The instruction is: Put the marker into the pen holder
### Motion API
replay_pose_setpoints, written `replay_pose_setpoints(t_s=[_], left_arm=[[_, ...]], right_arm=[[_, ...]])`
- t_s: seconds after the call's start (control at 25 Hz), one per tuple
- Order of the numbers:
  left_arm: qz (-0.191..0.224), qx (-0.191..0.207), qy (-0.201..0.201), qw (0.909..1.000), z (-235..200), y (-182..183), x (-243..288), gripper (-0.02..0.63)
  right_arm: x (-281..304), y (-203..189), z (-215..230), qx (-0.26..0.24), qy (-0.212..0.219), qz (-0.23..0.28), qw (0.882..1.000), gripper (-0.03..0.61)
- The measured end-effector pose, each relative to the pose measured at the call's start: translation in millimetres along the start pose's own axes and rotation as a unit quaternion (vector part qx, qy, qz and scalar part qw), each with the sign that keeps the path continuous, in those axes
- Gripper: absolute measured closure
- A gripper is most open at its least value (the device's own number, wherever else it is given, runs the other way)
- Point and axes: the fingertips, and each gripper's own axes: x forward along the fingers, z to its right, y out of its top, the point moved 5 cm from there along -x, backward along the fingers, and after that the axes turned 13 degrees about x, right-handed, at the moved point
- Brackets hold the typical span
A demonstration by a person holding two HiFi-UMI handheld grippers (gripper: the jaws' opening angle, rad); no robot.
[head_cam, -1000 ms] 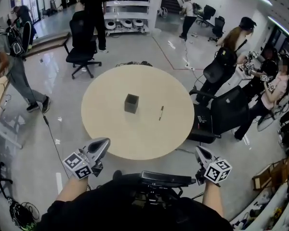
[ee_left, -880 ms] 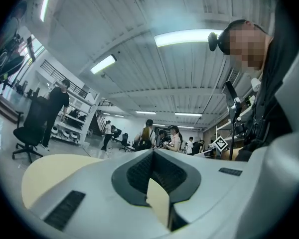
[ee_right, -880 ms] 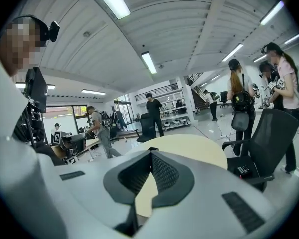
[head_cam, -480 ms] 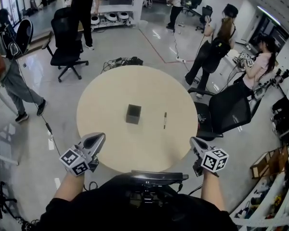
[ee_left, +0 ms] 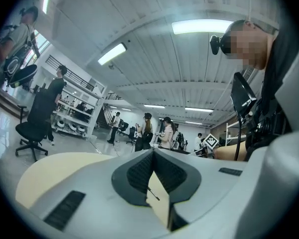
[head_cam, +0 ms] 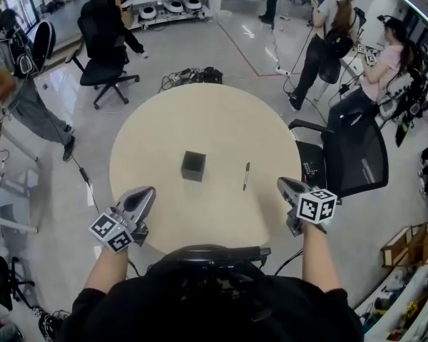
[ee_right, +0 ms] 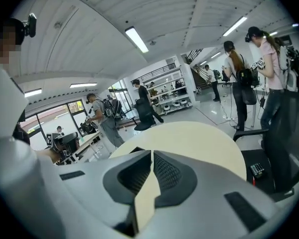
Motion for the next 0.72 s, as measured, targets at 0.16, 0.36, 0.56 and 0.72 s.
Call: replay_pose_setpoints(t_s=[0.16, 0.36, 0.56, 0.72], left_arm=[[-0.017, 0.001, 0.029, 0.9994, 15, -7, 25, 0.612], [-0.045, -0.015, 0.026, 0.9985, 14, -35, 60, 0.612], [-0.064, -0.032, 0.022, 0.9972, -12, -53, 53, 0.612], [-0.078, -0.041, 0.022, 0.9958, -32, -65, 36, 0.612]], right_arm=[[33, 15, 44, 0.005, 0.01, -0.044, 0.999, 0.577], [96, 12, 95, 0.027, -0.01, -0.1, 0.995, 0.503], [150, -22, 116, 0.061, -0.066, -0.158, 0.983, 0.422], [191, -37, 127, 0.097, -0.114, -0.195, 0.969, 0.419]])
